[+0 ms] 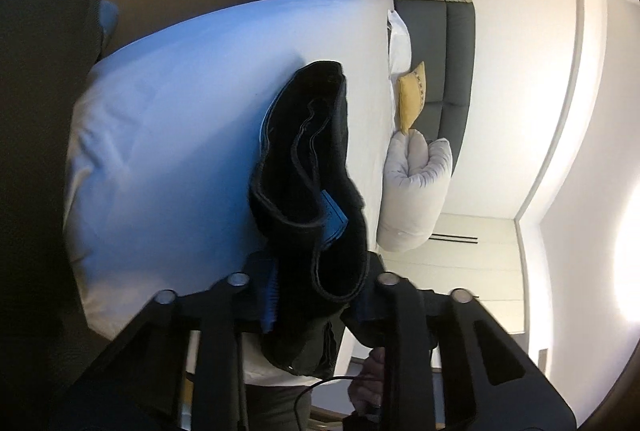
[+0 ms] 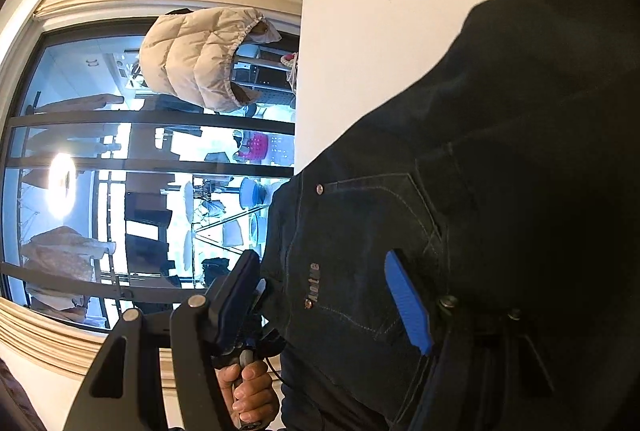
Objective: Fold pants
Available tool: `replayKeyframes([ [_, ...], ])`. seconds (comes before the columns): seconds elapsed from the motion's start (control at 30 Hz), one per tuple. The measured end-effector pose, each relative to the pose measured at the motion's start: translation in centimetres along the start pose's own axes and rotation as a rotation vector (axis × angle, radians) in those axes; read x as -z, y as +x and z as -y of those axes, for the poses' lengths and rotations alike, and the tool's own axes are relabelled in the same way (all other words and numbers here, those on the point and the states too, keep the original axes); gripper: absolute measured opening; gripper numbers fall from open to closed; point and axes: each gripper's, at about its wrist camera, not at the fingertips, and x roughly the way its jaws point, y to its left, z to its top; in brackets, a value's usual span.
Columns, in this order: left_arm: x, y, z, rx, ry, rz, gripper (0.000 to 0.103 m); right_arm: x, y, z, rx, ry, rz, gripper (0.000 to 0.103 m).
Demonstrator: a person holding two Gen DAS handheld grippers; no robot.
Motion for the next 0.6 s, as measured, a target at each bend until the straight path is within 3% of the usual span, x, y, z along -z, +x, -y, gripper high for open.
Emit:
replayKeyframes([
  [0.2, 0.3, 0.9, 1.6, -0.056, 0.109, 0.004, 0.014, -0.5, 0.8, 0.5, 0.069, 0.009, -0.033, 0.071],
  [0.3, 0.5, 1.2, 2.7, -0.077, 0.157, 0.004, 0.014, -0.4, 2.7, 1.6, 0.198, 0.012, -0.097, 0.073],
  [0.47, 1.5, 2.3, 6.3, -0.099, 0.302, -0.002, 0.013, 0.3, 3.1, 1.5, 0.198, -0.039, -0.059, 0.082],
  [0.6, 2.2, 4.4, 10.0, -0.103, 0.409, -0.022, 0.013, 0.8, 2.8, 1.3, 0.187, -0.071, -0.040, 0.084],
])
